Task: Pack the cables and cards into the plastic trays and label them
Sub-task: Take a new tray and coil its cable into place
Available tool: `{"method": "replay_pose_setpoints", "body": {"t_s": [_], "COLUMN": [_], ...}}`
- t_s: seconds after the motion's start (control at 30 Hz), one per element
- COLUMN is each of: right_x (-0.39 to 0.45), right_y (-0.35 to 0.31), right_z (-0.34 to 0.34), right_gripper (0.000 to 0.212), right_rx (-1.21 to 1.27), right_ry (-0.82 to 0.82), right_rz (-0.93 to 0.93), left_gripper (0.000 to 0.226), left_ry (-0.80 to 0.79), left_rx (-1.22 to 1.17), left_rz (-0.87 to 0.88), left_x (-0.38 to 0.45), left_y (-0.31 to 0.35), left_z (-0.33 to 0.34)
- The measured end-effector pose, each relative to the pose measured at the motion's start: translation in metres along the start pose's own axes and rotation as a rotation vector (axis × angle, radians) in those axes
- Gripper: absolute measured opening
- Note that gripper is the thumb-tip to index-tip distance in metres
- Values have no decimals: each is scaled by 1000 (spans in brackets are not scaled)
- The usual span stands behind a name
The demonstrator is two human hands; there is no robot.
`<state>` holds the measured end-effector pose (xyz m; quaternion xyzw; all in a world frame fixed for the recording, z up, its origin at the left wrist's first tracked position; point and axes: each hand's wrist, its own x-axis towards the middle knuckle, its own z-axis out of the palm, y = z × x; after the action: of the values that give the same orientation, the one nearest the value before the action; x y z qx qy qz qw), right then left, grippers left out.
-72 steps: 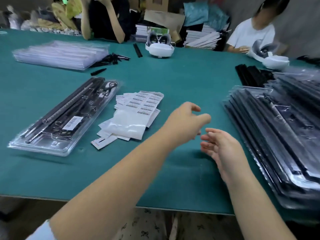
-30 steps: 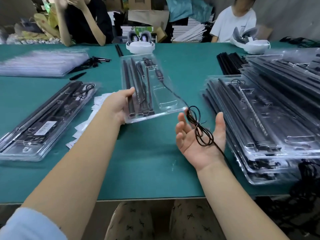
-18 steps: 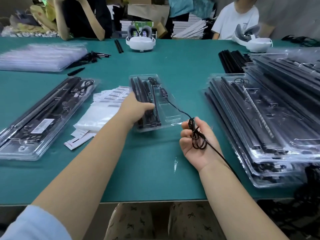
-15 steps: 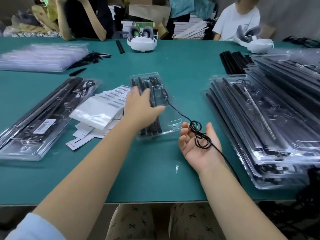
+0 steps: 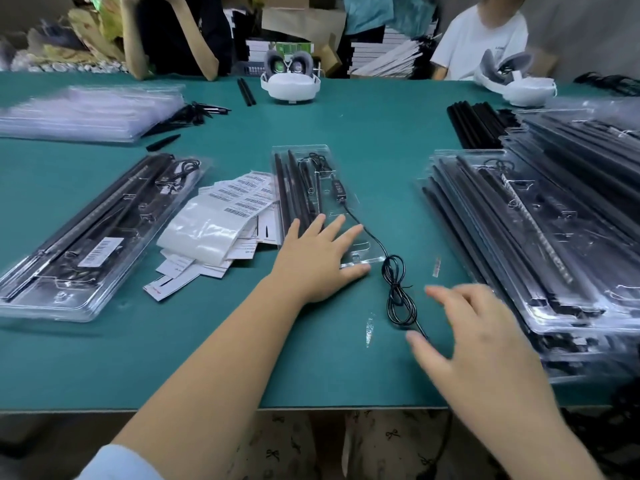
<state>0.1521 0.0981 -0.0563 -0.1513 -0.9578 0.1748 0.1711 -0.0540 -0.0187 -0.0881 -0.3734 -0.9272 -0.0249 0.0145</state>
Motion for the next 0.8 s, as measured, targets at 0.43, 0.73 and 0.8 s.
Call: {"method": "replay_pose_setpoints", "body": {"t_s": [0.43,0.73,0.8], "right_x": [81,146,142], "right_y": [-28,-38,-34], "right_z": [-13,49,56], "right_gripper": [16,16,12], "right_rx": [1476,971,1021], "right_ry": [-457,180,154], "right_rz": [373,92,52], "left_gripper": [77,27,25], "left_ry": [107,292,341], "left_rx": [-92,-1274,-1283], "left_rz": [-6,-169,-215], "left_x": [0,-16,-14], "left_y": [-2,-16,-15], "left_z": [0,-24,-25]}}
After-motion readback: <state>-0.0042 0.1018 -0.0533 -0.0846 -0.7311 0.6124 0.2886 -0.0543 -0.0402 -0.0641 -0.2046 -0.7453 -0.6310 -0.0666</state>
